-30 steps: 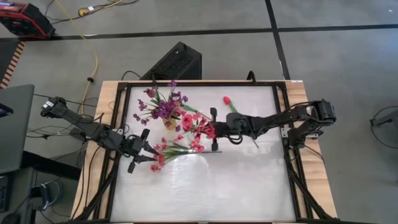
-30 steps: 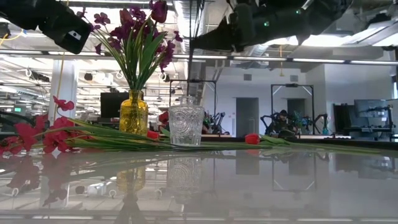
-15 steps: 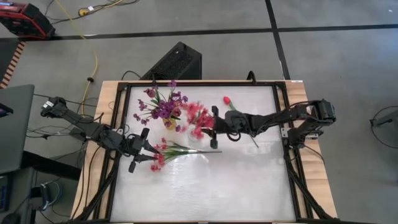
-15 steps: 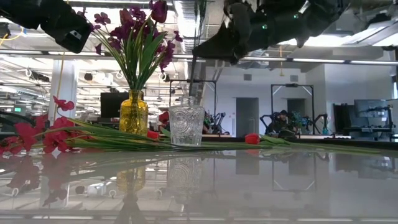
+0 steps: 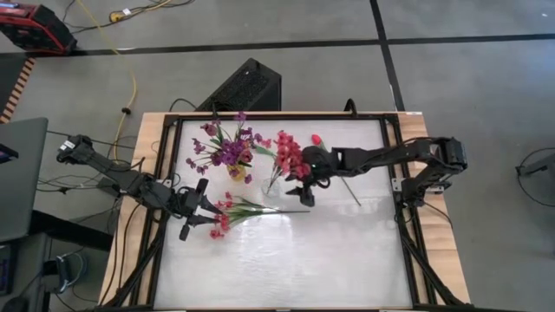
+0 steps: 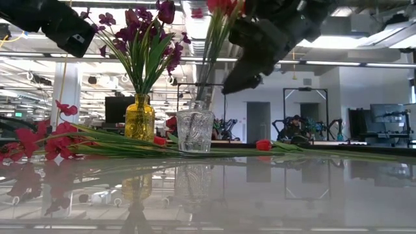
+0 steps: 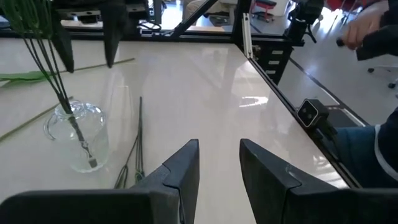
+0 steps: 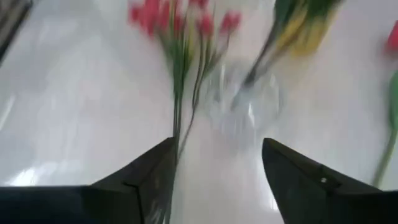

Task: Sort flowers into vase by color
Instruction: Put the pink flower into the transparent flower vase

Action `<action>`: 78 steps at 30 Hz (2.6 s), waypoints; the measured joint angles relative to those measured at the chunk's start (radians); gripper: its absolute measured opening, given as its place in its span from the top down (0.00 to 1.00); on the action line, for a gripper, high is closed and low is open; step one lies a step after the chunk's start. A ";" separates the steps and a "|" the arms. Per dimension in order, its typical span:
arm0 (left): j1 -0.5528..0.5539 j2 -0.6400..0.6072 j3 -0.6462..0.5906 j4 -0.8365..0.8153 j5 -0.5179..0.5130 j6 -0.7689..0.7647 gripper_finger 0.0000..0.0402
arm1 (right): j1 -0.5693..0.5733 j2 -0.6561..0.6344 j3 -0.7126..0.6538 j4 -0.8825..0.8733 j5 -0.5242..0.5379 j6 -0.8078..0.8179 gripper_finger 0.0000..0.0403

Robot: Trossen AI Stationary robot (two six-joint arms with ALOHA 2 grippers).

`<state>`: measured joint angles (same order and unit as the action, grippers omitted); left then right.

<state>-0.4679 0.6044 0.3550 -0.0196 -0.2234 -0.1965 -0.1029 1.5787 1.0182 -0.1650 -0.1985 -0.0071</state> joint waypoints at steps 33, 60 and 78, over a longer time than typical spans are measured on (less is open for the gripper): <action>0.000 0.265 0.001 0.019 0.097 -0.113 0.74 | 0.341 -0.040 0.068 -0.236 0.104 0.221 0.32; 0.000 0.265 0.000 0.031 0.106 -0.020 0.74 | 0.445 0.369 0.145 0.196 0.515 0.157 0.32; 0.000 0.264 0.000 0.029 0.106 -0.032 0.74 | 0.276 0.505 0.308 -0.027 0.437 0.272 0.34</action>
<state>-0.4679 0.8688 0.3553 0.0090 -0.1173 -0.2282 0.1730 2.0839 1.3262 -0.1915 0.2389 0.2650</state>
